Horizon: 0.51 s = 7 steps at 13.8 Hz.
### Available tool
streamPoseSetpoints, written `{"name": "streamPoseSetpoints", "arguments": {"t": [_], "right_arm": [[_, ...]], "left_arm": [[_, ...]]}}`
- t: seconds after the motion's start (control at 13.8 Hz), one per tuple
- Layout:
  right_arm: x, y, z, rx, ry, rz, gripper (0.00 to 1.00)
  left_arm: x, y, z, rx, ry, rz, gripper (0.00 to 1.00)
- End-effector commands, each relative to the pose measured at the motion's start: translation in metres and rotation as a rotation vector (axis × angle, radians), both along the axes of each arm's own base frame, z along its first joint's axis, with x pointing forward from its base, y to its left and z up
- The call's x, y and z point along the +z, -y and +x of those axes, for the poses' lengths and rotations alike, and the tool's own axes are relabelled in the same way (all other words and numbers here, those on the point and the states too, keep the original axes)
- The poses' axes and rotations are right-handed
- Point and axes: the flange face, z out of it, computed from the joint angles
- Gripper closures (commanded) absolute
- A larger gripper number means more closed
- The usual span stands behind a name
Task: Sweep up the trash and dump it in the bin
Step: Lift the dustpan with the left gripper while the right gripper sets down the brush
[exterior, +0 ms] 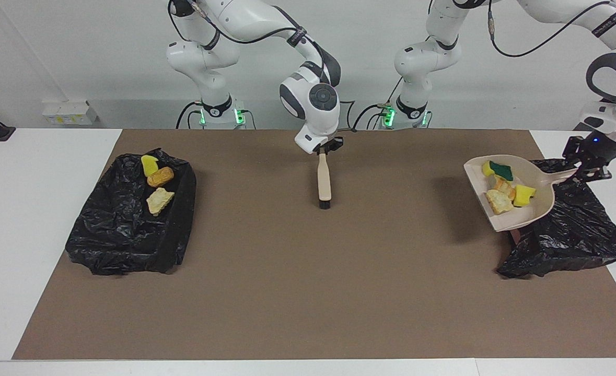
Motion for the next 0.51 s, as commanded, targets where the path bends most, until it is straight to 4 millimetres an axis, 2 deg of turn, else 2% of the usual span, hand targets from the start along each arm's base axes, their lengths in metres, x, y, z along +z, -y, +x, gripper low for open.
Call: {"name": "streamPoseSetpoints", "arguments": {"t": [0.0,0.07,0.14,0.29,0.36,0.43], "right_arm": [[-0.001,0.002,0.005,0.053,0.014,0.020,0.44],[0.000,0.003,0.006,0.076,0.008,0.023,0.18],[0.001,0.004,0.005,0.105,0.008,0.023,0.00],[0.006,0.007,0.015,0.129,0.050,0.008,0.00],[0.017,0.014,0.030,0.114,0.082,0.005,0.00],[0.026,0.029,0.048,0.082,0.111,-0.007,0.00]], "left_arm": [[0.012,-0.032,0.014,0.000,-0.009,0.091,1.00],[0.016,-0.036,0.015,0.001,0.004,0.127,1.00],[0.022,-0.041,0.016,-0.012,0.025,0.181,1.00],[0.033,-0.045,0.018,-0.041,0.029,0.311,1.00],[0.035,-0.042,0.021,-0.050,0.028,0.365,1.00],[0.036,-0.043,0.023,-0.045,0.036,0.414,1.00]]}}
